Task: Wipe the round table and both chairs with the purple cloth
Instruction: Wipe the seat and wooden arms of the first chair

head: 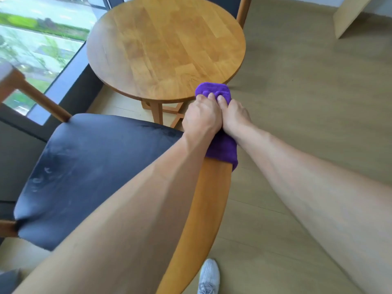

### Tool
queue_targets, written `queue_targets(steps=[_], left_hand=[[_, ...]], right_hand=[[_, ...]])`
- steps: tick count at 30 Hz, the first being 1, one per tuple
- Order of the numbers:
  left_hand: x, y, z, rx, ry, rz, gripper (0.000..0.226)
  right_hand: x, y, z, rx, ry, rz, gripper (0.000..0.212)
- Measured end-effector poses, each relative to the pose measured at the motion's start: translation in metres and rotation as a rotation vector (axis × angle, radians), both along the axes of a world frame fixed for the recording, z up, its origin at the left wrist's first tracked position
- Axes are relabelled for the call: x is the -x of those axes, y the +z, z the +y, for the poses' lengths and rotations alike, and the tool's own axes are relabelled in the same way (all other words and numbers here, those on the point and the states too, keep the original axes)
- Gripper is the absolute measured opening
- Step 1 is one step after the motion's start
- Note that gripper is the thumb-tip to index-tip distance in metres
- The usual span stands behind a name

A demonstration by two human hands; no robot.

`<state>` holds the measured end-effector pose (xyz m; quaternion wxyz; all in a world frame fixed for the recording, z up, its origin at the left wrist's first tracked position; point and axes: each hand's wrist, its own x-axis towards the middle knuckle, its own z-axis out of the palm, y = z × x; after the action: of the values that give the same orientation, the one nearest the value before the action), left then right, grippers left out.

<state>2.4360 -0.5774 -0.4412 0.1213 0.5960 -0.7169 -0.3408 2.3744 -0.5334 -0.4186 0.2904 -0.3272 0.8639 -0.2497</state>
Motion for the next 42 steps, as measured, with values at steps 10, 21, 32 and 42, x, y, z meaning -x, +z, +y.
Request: queue_targets(steps=[10,21,32,42], left_hand=[[-0.025,0.007,0.048,-0.006,0.031,0.070,0.049],[-0.163,0.015,0.178,0.381,-0.598,-0.431,0.039],[-0.335,0.062,0.210,0.276,-1.013,-0.653,0.045],[-0.440,0.094,0.191,0.376,-0.835,-0.554,0.066]], right_hand=[[-0.024,0.002,0.043,-0.001,-0.105,-0.033,0.062],[-0.170,0.000,0.185,0.127,-0.554,-0.166,0.055],[-0.385,0.013,0.233,0.286,-0.981,-0.817,0.054],[-0.450,0.063,0.238,-0.024,-0.797,-1.216,0.068]])
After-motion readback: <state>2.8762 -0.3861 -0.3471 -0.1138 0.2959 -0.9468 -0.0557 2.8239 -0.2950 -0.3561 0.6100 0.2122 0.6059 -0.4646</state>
